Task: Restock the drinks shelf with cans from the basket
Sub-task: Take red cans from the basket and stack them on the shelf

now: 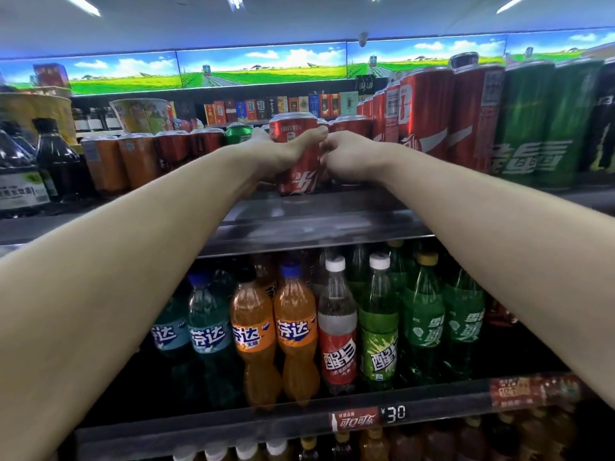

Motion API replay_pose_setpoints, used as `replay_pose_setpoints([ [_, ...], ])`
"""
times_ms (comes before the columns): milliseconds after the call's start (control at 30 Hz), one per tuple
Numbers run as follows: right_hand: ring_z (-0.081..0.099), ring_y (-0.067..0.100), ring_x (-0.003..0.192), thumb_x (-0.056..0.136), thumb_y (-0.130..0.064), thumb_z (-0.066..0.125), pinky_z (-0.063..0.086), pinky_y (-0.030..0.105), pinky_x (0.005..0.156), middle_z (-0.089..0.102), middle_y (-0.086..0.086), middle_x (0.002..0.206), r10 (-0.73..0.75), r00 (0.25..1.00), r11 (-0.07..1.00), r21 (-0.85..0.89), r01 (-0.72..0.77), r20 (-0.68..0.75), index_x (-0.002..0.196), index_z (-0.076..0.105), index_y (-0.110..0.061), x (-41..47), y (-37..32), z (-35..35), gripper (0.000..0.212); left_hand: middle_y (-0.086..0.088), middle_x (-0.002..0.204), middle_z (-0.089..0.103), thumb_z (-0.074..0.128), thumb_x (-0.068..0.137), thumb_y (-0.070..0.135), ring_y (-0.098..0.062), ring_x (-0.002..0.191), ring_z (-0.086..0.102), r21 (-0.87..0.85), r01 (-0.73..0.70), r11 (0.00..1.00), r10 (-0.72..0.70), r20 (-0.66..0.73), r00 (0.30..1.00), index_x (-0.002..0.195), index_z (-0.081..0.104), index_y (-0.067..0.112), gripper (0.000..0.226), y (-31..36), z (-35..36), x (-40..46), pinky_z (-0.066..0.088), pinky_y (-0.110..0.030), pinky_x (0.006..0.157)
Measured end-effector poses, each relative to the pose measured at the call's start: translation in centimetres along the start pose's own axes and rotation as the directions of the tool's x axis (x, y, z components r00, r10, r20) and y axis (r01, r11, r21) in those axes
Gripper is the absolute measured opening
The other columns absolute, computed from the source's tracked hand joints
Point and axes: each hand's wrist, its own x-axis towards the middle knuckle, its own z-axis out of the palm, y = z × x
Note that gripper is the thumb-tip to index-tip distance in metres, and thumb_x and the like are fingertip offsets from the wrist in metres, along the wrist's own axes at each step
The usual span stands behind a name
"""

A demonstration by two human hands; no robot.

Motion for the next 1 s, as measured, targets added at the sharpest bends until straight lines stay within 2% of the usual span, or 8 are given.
replay_pose_setpoints([
  [100,0.066,0.027,0.105,0.094,0.006,0.038,0.057,0.038,0.09,0.068,0.012,0.112,0.0,0.993,0.997,0.074,-0.009,0.114,0.131,0.059,-0.008,0.1,-0.4,0.1,0.044,-0.007,0.121,0.07,0.074,0.038,0.096,-0.024,0.099,0.074,0.017,-0.02,1.0,0.021,-0.031,0.999,0.148,0.035,0.016,0.142,-0.1,0.0,0.3,0.063,-0.042,0.087],
  [200,0.066,0.029,0.108,0.092,0.008,0.039,0.057,0.038,0.088,0.067,0.011,0.109,0.006,0.986,1.0,0.026,-0.01,0.165,0.129,0.056,-0.012,0.3,-0.5,0.5,0.044,-0.005,0.12,0.071,0.071,0.027,0.1,-0.025,0.097,0.075,0.021,-0.03,0.999,0.031,-0.076,0.997,0.147,0.04,0.017,0.15,-0.6,-0.3,1.1,0.064,-0.044,0.085],
  [400,0.055,0.023,0.125,0.104,-0.016,0.047,0.039,0.04,0.116,0.059,0.005,0.134,-0.01,0.973,0.972,-0.226,0.064,0.229,0.142,0.051,-0.02,0.3,-0.9,0.8,0.039,-0.006,0.114,0.076,0.072,0.022,0.102,-0.026,0.094,0.077,0.064,-0.023,0.998,0.03,-0.113,0.993,0.143,0.052,0.015,0.15,-1.5,-1.1,1.9,0.064,-0.044,0.086],
  [533,0.056,0.027,0.125,0.102,-0.011,0.043,0.042,0.039,0.113,0.06,0.011,0.137,0.008,0.971,0.944,-0.322,0.071,0.238,0.139,0.054,-0.013,0.0,-1.2,0.8,0.039,-0.006,0.105,0.078,0.072,0.028,0.101,-0.025,0.089,0.078,0.086,-0.036,0.996,0.043,-0.079,0.996,0.125,0.066,0.014,0.13,-1.3,-1.0,0.9,0.066,-0.045,0.08],
  [700,0.065,0.031,0.106,0.103,-0.01,0.041,0.058,0.042,0.086,0.065,0.016,0.117,0.047,0.992,0.976,-0.218,-0.021,0.116,0.125,0.055,-0.004,-1.7,-1.6,-0.4,0.027,-0.006,0.101,0.08,0.079,0.085,0.054,-0.025,0.093,0.078,0.156,-0.122,0.98,0.116,0.046,0.992,0.11,0.075,0.019,0.043,-0.4,-1.0,-1.2,0.066,-0.038,0.078],
  [800,0.061,0.029,0.106,0.1,-0.007,0.043,0.056,0.039,0.085,0.06,0.014,0.117,0.029,0.999,0.991,-0.126,-0.034,-0.038,0.127,0.051,-0.005,-3.9,-1.8,-1.2,0.028,-0.004,0.099,0.079,0.079,0.089,0.045,-0.023,0.094,0.078,0.151,-0.113,0.982,0.106,0.051,0.993,0.107,0.072,0.02,0.032,0.2,-0.8,-1.9,0.066,-0.04,0.083],
  [933,0.055,0.026,0.1,0.096,-0.006,0.05,0.046,0.03,0.07,0.057,0.01,0.113,-0.056,0.969,0.991,-0.13,0.025,-0.239,0.132,0.047,-0.005,-7.3,-1.6,-1.1,0.035,-0.007,0.1,0.078,0.077,0.093,0.023,-0.013,0.084,0.076,-0.02,-0.079,0.997,0.08,0.093,0.992,0.101,0.071,0.011,0.015,1.4,0.9,-2.4,0.065,-0.025,0.075],
  [1000,0.056,0.028,0.103,0.093,-0.004,0.05,0.047,0.035,0.08,0.06,0.011,0.115,-0.099,0.963,0.984,-0.172,0.056,-0.252,0.127,0.055,-0.006,-8.0,-1.5,-0.9,0.035,-0.012,0.102,0.078,0.064,0.099,0.009,-0.017,0.09,0.077,-0.118,-0.031,0.993,0.051,0.165,0.985,0.099,0.071,0.004,0.008,2.1,1.8,-2.9,0.065,-0.025,0.078],
])
